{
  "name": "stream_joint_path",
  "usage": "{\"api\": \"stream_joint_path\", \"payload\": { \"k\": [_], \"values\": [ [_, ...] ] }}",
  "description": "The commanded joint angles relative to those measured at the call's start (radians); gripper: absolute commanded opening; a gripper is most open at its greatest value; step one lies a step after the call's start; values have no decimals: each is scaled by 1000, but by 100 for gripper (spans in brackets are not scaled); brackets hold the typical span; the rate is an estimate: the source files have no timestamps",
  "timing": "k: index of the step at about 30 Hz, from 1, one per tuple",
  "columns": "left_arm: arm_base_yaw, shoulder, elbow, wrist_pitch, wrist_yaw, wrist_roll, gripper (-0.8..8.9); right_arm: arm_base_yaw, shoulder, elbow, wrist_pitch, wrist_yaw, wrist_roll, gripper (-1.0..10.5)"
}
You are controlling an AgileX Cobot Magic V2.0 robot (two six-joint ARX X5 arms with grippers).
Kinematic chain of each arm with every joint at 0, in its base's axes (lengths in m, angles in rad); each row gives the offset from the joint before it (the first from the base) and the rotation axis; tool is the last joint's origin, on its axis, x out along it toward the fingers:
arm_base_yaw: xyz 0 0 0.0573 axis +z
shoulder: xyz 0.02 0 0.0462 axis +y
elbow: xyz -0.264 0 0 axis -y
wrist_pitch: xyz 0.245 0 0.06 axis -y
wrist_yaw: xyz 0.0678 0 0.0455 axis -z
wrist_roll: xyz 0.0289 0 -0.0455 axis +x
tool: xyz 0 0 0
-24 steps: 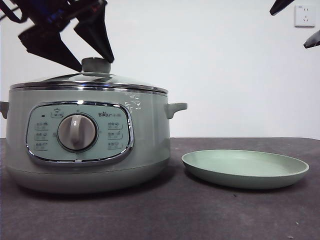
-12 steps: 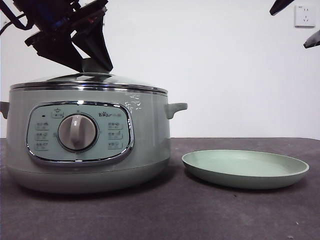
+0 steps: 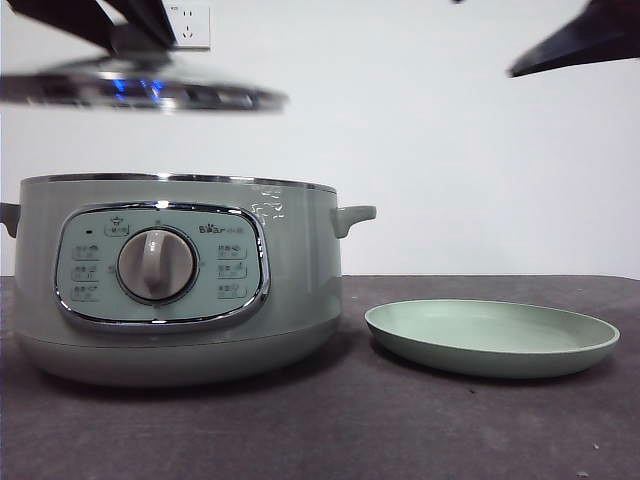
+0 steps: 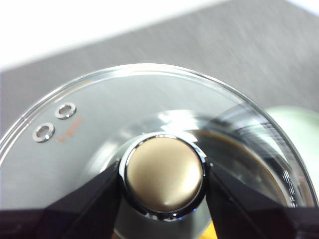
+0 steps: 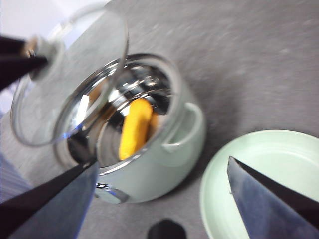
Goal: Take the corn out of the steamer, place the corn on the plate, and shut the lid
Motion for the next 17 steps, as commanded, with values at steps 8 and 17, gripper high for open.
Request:
{"api": "stream_joint_path", "payload": {
  "k": [8,17],
  "values": [
    [2,-283,8,-56,-257,12,-9,267,381,354,-78,90,-66,374],
    [2,-428,8,-133,-393,16,-9,423,714,743,-298,363,-188,376]
  ]
}}
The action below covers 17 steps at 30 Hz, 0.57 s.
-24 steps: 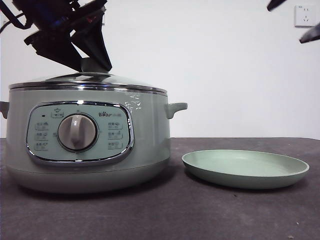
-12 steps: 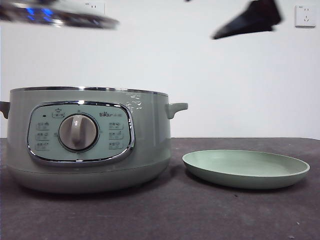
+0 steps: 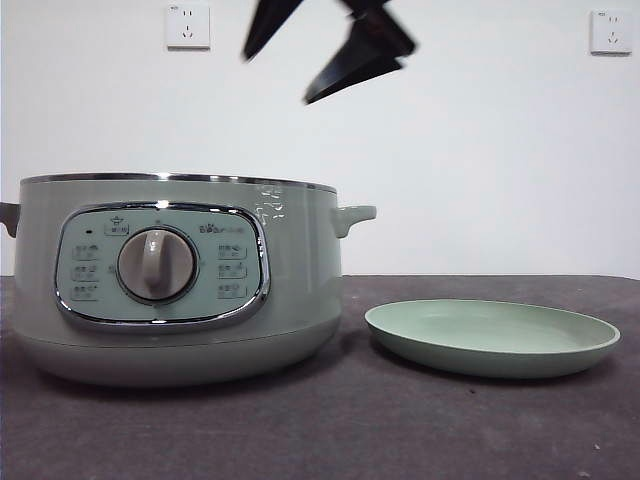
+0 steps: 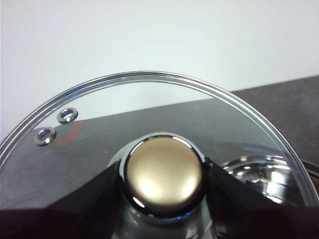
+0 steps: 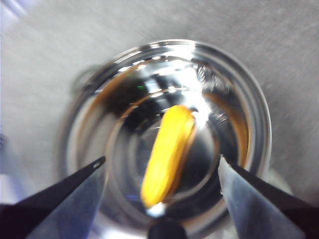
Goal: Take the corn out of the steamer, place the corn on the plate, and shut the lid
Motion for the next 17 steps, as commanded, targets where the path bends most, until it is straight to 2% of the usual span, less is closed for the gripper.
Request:
{"api": "stream_joint_path", "payload": {
  "k": [1,6,17],
  "values": [
    [2,-43,8,23,-16,14,-9,41,100,106,-63,87,-54,376],
    [2,-77,8,-12,-39,15,-9,100,264,263,-160,194,-64,378],
    [2,-79,8,-45,-39,14,-9,148,458,311,-159,240,-64,378]
  ]
}}
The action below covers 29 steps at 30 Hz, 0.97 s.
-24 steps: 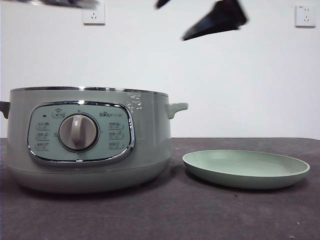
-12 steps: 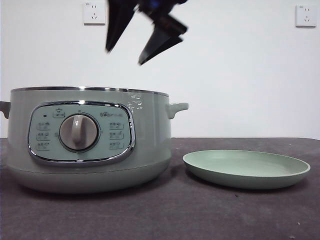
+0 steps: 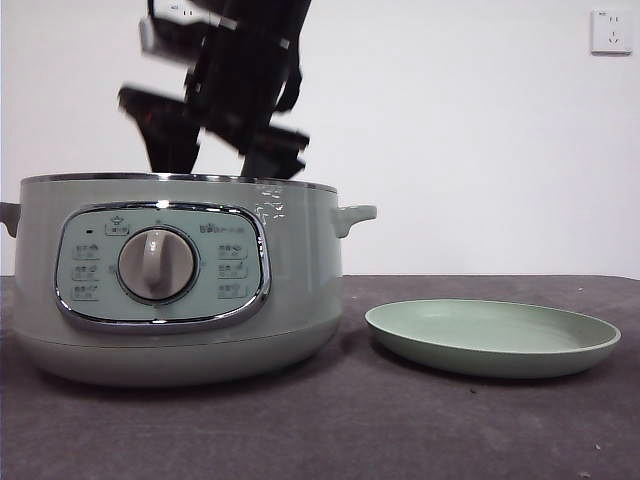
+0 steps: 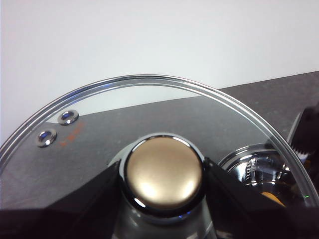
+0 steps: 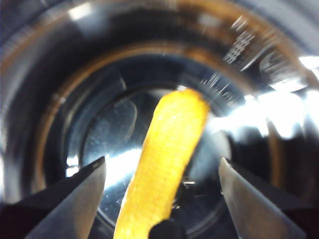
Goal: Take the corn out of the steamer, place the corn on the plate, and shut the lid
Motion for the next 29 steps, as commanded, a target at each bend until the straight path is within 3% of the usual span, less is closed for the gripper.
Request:
{"api": "stream_joint_path", "payload": {
  "k": [1,9,11,16,24,29],
  "values": [
    [2,-11,8,46,-9,13,-9,2,37,3,2,2,-5,377],
    [2,-11,8,46,-8,11,-9,2,98,3,11,-1,-1,366],
    [2,-11,8,45,-8,11,-9,2,107,3,11,0,3,289],
    [2,-11,8,37,-8,11,-9,8,111,3,36,4,3,-22],
    [2,-11,8,22,-8,11,-9,13,56,17,50,17,11,-13],
    [2,-9,8,24,-5,11,-9,0,-48,17,2,84,9,-12]
  ]
}}
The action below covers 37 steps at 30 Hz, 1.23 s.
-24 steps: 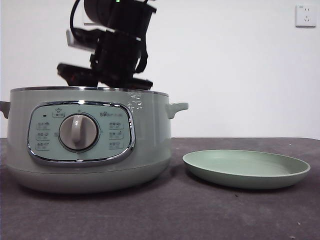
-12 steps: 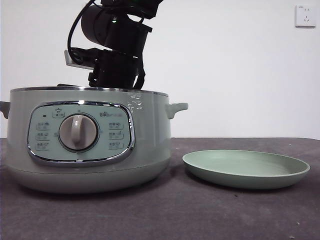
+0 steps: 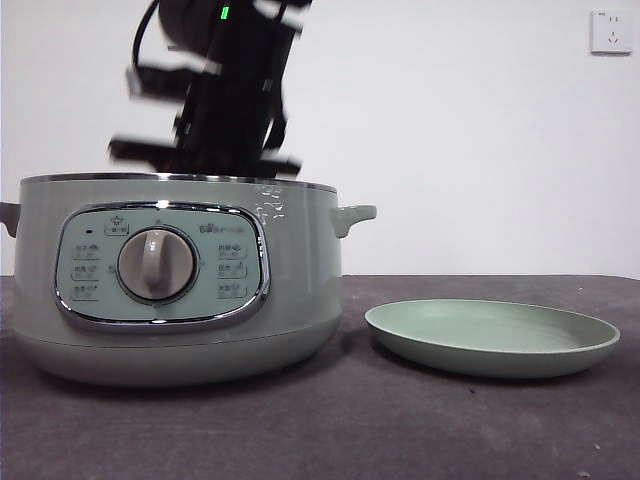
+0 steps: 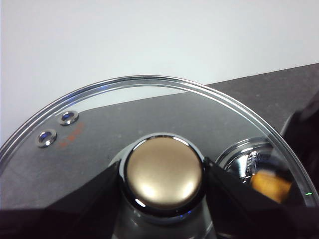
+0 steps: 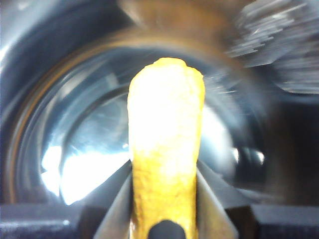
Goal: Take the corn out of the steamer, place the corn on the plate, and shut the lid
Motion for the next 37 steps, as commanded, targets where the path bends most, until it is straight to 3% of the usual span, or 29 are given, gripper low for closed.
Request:
{"api": "stream_joint_path", "payload": {
  "k": [1,6,11,19,28,37],
  "values": [
    [2,-7,8,51,-5,10,-9,-11,-86,8,-31,14,-3,-12],
    [2,22,8,61,9,7,-9,-72,-204,8,-153,12,-6,-12],
    [1,63,8,96,94,1,-9,-159,-303,8,-333,11,-4,-12],
    [1,130,8,149,221,-46,-9,-361,-359,-8,-543,7,60,-13],
    [-3,145,8,153,235,-50,-9,-438,-359,-217,-440,10,73,-13],
    [-3,145,8,156,235,-50,-9,-434,-359,-545,-45,7,92,-13]
  ]
}}
